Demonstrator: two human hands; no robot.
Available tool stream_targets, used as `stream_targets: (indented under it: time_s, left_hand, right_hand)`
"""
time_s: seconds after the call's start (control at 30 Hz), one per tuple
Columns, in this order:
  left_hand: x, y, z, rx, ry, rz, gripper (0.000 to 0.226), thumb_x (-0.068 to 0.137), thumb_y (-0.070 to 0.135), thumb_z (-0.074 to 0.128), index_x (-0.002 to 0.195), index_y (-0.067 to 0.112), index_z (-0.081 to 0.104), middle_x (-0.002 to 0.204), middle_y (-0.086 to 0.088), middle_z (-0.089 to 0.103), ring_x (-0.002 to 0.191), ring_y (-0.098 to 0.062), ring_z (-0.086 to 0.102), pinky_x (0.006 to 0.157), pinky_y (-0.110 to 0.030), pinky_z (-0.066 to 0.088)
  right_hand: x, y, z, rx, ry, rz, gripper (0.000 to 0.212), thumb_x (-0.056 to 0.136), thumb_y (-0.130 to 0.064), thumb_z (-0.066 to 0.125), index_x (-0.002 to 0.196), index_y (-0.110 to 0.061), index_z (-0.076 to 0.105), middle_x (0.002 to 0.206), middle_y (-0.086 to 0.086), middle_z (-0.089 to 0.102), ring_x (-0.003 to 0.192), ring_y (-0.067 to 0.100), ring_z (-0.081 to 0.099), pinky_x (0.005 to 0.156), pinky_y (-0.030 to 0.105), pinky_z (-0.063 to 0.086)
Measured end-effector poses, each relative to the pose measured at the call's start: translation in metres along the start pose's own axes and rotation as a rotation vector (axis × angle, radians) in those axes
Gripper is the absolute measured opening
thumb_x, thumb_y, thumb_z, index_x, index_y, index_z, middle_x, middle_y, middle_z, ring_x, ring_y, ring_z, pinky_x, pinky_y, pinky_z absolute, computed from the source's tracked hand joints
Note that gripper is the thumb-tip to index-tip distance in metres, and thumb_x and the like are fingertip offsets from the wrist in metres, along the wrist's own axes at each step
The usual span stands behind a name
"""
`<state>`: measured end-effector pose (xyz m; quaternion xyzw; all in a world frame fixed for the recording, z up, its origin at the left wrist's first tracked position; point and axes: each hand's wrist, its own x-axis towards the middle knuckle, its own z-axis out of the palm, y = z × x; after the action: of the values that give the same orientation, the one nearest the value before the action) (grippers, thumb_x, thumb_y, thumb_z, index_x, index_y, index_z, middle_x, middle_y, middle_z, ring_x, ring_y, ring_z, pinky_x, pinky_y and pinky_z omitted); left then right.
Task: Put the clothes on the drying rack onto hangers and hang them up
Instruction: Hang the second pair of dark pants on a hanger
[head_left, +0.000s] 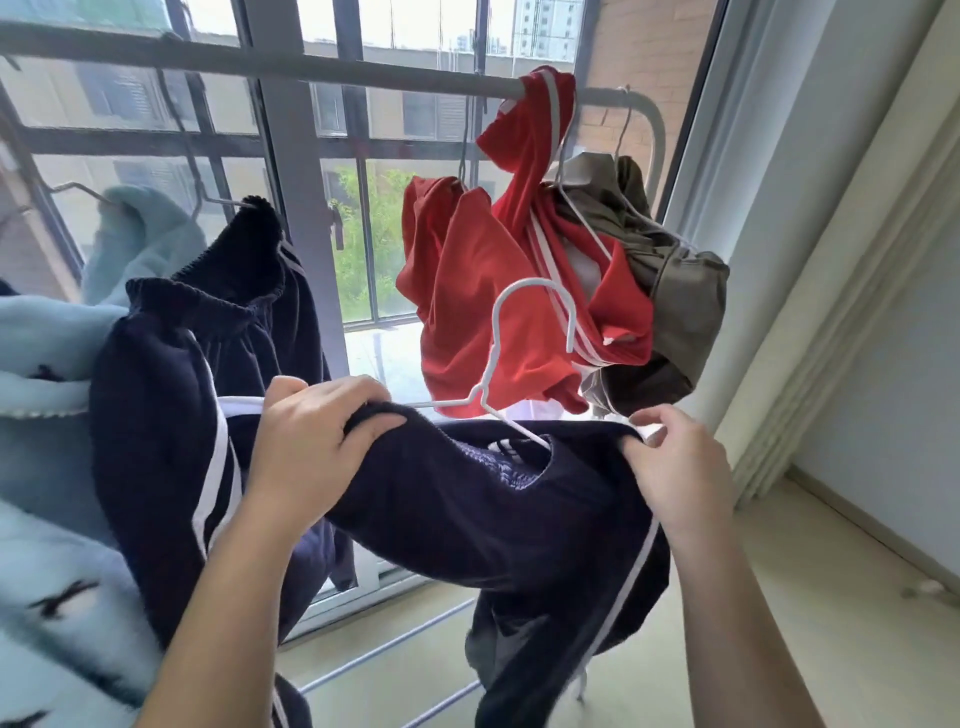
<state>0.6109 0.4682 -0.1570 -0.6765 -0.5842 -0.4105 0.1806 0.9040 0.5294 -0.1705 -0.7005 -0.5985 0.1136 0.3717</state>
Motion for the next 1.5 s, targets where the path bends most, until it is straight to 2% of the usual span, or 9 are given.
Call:
stream_targets:
  time_s: [0.2,0.37,0.47,0.6,0.73,0.9,1.07,1.3,1.5]
  left_hand:
    - [-0.001,-0.009,-0.011,-0.063,0.072,-0.093,0.027,0.084,0.044,0.051,0.078,0.021,0.066,0.060,0.028,0.046,0.079,0.019,0.042,0.076,-0.030,0.029]
    - [-0.005,-0.001,-0.005,-0.113,0.022,-0.209,0.019,0.083,0.039,0.058,0.080,0.022,0.065,0.057,0.023,0.049,0.085,0.022,0.039,0.077,-0.034,0.036]
    - [-0.008,0.010,0.005,-0.147,-0.029,-0.194,0.015,0.082,0.040,0.058,0.081,0.026,0.064,0.056,0.022,0.049,0.085,0.021,0.037,0.076,-0.035,0.039]
    - [-0.008,0.017,0.010,-0.237,-0.136,-0.106,0.009,0.085,0.036,0.065,0.089,0.029,0.062,0.064,0.023,0.052,0.075,0.000,0.045,0.080,-0.025,0.033]
    - [-0.012,0.016,0.007,-0.348,-0.155,-0.159,0.019,0.084,0.020,0.070,0.101,0.028,0.066,0.061,0.009,0.045,0.070,-0.006,0.046,0.077,-0.010,0.034]
    - [-0.014,0.023,0.001,-0.567,-0.188,-0.165,0.022,0.088,0.007,0.064,0.104,0.020,0.068,0.093,0.012,0.071,0.093,-0.004,0.065,0.086,-0.015,0.047]
    - [-0.019,-0.001,-0.011,-0.601,-0.201,-0.238,0.022,0.090,0.005,0.059,0.107,0.018,0.068,0.102,0.011,0.072,0.101,-0.005,0.065,0.092,-0.020,0.048]
    - [-0.028,-0.024,-0.008,-0.402,-0.219,-0.460,0.030,0.087,0.033,0.063,0.117,0.029,0.060,0.112,0.020,0.062,0.108,0.004,0.054,0.080,0.001,0.037]
    - [-0.055,-0.037,0.003,-0.472,-0.191,-0.614,0.027,0.090,0.022,0.061,0.116,0.029,0.056,0.099,0.017,0.066,0.093,0.005,0.061,0.078,-0.017,0.042]
  right_hand:
    - [0.002,-0.005,0.003,0.085,-0.313,-0.052,0.023,0.092,-0.028,0.058,0.112,-0.024,0.068,0.114,-0.006,0.068,0.104,0.015,0.061,0.089,0.031,0.044]
    - [-0.020,-0.038,-0.011,0.418,-0.505,-0.359,0.034,0.098,-0.038,0.046,0.075,-0.024,0.066,0.070,-0.011,0.063,0.068,0.004,0.056,0.073,0.027,0.047]
    - [-0.031,-0.051,-0.006,0.427,-0.455,-0.481,0.013,0.092,-0.034,0.058,0.086,-0.030,0.070,0.080,-0.011,0.069,0.076,0.001,0.063,0.072,0.013,0.046]
    - [-0.034,-0.055,0.006,0.461,-0.364,-0.440,0.023,0.093,-0.034,0.058,0.073,-0.025,0.067,0.061,-0.003,0.060,0.056,0.008,0.054,0.061,0.024,0.046]
    - [-0.040,-0.052,0.005,0.415,-0.585,-0.437,0.017,0.088,-0.034,0.065,0.076,-0.023,0.064,0.057,-0.008,0.046,0.053,0.006,0.043,0.055,0.018,0.038]
    - [-0.044,-0.063,0.012,0.391,-0.681,-0.308,0.045,0.096,-0.031,0.052,0.056,-0.013,0.045,0.045,-0.008,0.039,0.041,0.004,0.036,0.048,0.019,0.031]
    - [-0.042,-0.048,0.008,0.272,-0.836,-0.303,0.041,0.097,-0.028,0.050,0.072,0.002,0.058,0.053,0.002,0.041,0.050,0.012,0.037,0.052,0.023,0.030]
    - [-0.033,-0.034,0.008,0.423,-0.671,-0.263,0.042,0.098,-0.030,0.052,0.063,-0.009,0.064,0.043,-0.010,0.037,0.042,0.007,0.035,0.050,0.025,0.032]
    - [-0.018,-0.028,-0.005,0.624,-0.500,-0.128,0.042,0.099,-0.024,0.049,0.060,-0.010,0.060,0.041,-0.009,0.030,0.035,0.002,0.023,0.035,0.012,0.022]
